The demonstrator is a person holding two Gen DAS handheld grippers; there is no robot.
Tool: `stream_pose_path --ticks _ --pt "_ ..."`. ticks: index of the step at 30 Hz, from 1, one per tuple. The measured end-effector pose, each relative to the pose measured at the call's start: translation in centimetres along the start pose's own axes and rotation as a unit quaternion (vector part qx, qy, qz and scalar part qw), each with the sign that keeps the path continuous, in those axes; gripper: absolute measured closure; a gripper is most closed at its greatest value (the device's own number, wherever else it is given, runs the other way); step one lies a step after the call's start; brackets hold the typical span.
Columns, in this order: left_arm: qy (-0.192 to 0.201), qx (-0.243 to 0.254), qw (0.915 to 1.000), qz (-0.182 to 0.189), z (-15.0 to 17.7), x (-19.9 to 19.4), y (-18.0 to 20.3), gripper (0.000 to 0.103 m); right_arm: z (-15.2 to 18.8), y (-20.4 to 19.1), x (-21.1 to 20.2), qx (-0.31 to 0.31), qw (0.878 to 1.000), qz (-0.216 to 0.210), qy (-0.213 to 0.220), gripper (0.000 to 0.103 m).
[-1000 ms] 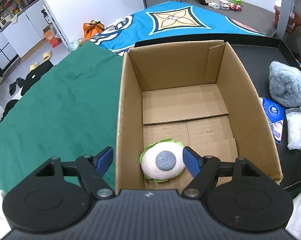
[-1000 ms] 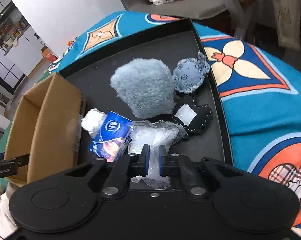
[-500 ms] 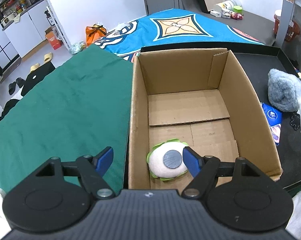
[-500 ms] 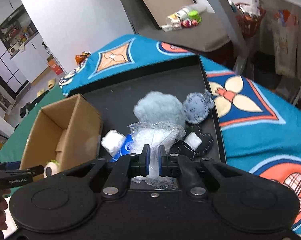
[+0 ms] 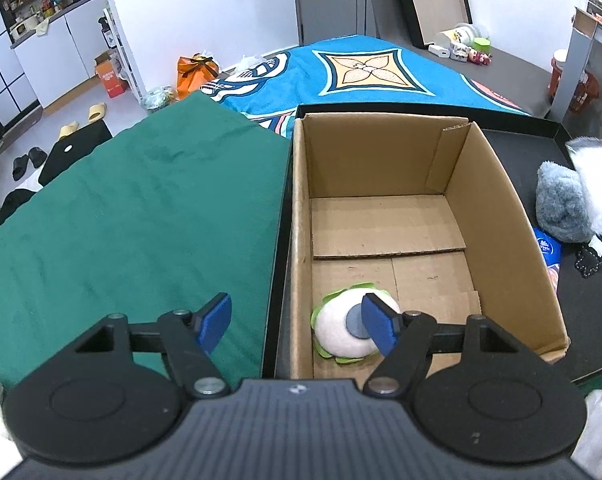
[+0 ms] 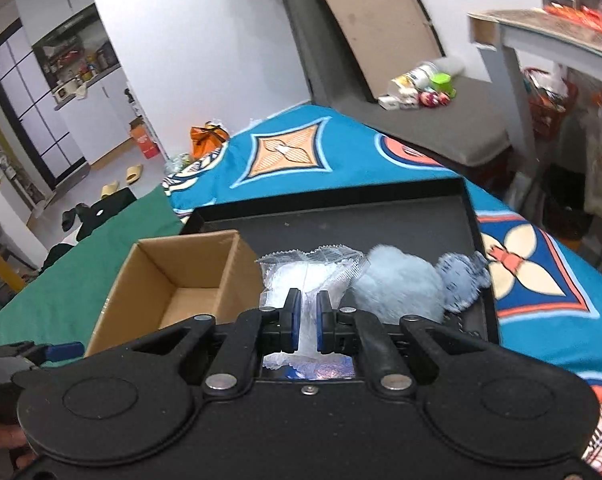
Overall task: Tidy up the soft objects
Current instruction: 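Carry the plastic bag with the right tool over the box, then open the right tool to release the plastic bag into the box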
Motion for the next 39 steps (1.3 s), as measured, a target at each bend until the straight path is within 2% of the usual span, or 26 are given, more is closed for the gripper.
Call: stream_pose_path --ticks 6,14,20,27,30,31,32,33,34,35,39 --pt "0.006 -0.007 0.9999 0.012 0.2 -0.1 -0.5 0.04 -1.3 -2.7 0.5 -0.031 0.999 -0.008 0.007 0.099" --pt "-0.001 -0.018 0.9993 0.033 0.7 0.7 -1.0 0.077 -2.5 -6.3 1.8 -0.06 0.998 -0.026 0.011 0.1" --pt "-0.004 -0.012 0.9988 0.048 0.8 1.3 -1.0 0.092 -3.3 -8.9 3.0 -0.081 0.996 -0.044 0.012 0.1" --pt "0.002 -0.017 0.9985 0.052 1.0 1.6 -1.2 0.094 -4.2 -12.0 4.6 -0.103 0.993 -0.064 0.009 0.1" --pt "0.002 -0.018 0.9984 0.054 1.0 1.7 -1.3 0.094 -4.4 -13.6 5.2 -0.106 0.99 -0.09 0.0 0.098" --pt "0.001 -0.019 0.9983 0.055 0.9 1.7 -1.3 0.094 -4.3 -13.9 5.5 -0.103 0.99 -0.095 -0.009 0.096" --pt "0.001 -0.019 0.9982 0.056 0.9 1.7 -1.4 0.094 -4.3 -14.1 5.8 -0.099 0.99 -0.097 -0.02 0.087" --pt "0.0 -0.019 0.9982 0.057 0.9 1.7 -1.5 0.094 -4.2 -14.1 6.1 -0.096 0.99 -0.096 -0.028 0.071" --pt "0.0 -0.02 0.9981 0.058 0.9 1.7 -1.5 0.094 -4.0 -14.1 6.1 -0.094 0.991 -0.093 -0.027 0.065" --pt "-0.001 -0.021 0.998 0.059 0.9 1.7 -1.5 0.094 -3.9 -14.1 6.0 -0.095 0.991 -0.091 -0.026 0.062" --pt "0.001 -0.021 0.9981 0.057 0.9 1.5 -1.6 0.093 -3.2 -13.0 5.7 -0.085 0.993 -0.08 -0.032 0.062"
Point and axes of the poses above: each gripper's, at about its wrist camera, not at the fingertips, and x roughly the way its jaws point, y to its right, z to its underside, the point moved 4 cm from there along x, roughly the way its jaws point, and after that the axes turned 3 degrees about -y, right-handed, at the moved point
